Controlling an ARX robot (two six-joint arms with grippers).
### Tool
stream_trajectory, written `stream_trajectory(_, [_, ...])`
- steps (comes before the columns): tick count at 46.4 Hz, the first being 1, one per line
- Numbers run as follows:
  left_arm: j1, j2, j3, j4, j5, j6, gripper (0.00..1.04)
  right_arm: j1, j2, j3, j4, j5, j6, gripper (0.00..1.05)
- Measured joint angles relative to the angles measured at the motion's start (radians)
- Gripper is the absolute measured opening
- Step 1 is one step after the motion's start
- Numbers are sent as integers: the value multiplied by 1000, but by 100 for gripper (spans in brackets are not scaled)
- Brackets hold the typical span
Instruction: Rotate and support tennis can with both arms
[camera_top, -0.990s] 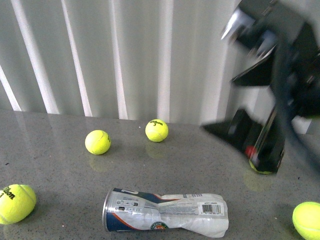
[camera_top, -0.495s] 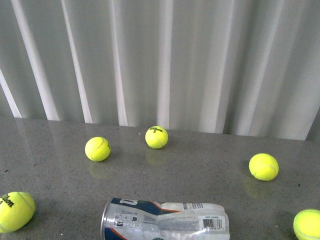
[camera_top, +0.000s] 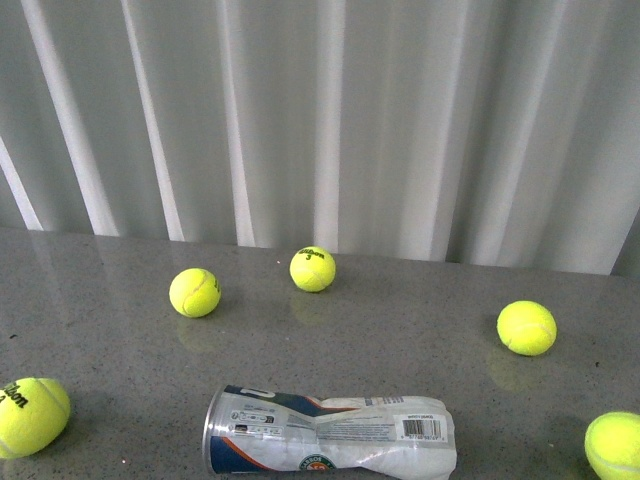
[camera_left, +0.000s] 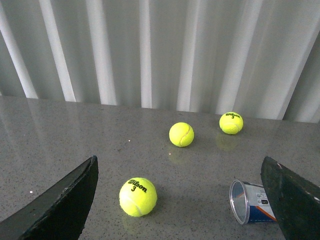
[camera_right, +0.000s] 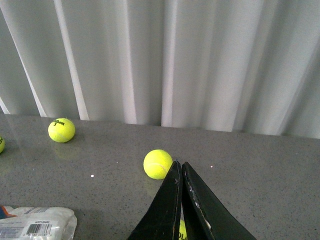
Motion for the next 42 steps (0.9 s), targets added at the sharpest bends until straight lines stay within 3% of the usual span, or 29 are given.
stream_trajectory(42, [0,0,0,0,0,0,98,0,-396,-80,-299,0,2,3])
